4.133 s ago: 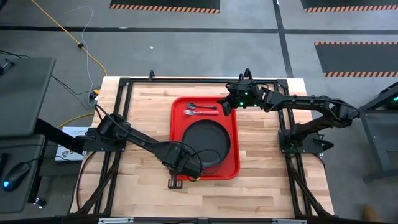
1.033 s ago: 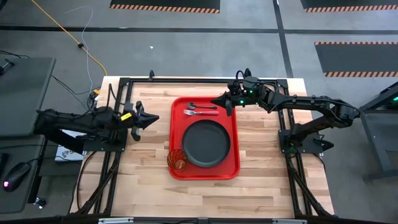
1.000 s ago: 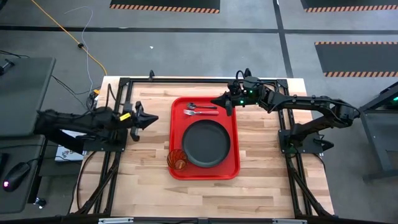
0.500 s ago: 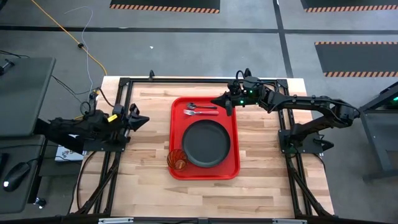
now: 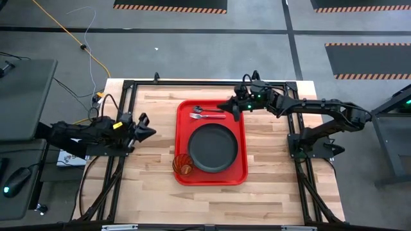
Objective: Pick and place plate/cup/fork/spoon on tray
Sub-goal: Return to Home Position
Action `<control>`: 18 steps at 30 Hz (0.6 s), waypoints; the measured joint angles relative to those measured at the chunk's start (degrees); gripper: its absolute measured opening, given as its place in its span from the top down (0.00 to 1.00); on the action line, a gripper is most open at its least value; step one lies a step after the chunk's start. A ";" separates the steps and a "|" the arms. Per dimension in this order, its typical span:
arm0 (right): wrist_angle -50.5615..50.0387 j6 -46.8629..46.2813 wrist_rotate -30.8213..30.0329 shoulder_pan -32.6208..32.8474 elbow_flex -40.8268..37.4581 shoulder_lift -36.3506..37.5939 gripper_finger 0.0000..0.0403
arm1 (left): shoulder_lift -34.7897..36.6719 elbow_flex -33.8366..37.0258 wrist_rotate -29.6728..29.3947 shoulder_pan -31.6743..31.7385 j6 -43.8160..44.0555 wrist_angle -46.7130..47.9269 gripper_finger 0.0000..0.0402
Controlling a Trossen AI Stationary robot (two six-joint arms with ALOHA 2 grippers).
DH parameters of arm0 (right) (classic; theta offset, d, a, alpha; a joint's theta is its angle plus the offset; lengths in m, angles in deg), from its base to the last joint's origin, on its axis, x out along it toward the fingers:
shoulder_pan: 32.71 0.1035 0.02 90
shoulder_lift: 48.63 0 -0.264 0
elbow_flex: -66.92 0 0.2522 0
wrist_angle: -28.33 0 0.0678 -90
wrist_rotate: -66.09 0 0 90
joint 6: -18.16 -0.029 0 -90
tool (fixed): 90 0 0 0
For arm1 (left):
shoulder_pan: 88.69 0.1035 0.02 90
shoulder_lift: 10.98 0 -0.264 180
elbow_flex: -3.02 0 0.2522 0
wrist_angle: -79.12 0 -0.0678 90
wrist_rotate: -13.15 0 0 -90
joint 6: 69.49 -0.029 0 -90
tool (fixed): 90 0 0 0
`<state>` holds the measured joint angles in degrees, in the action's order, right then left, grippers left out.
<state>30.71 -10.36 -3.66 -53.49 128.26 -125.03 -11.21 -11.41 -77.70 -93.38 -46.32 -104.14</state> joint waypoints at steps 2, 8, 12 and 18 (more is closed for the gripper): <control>0.02 0.00 0.13 0.68 0.00 0.00 1.00 | 0.00 -0.02 1.41 0.00 -0.34 1.35 1.00; 0.02 0.00 0.20 1.94 0.00 0.00 1.00 | -0.01 0.00 0.42 0.09 -3.39 6.60 1.00; 0.04 0.03 0.17 2.09 0.00 0.01 1.00 | -0.02 0.00 -2.48 0.16 -3.76 13.60 1.00; -0.18 0.33 2.59 2.05 -0.03 0.34 1.00 | -0.31 0.00 -4.51 0.17 -3.82 15.83 1.00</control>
<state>30.53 -10.02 -1.07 -51.44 128.23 -124.69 -11.52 -11.41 -82.21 -93.20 -50.14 -88.32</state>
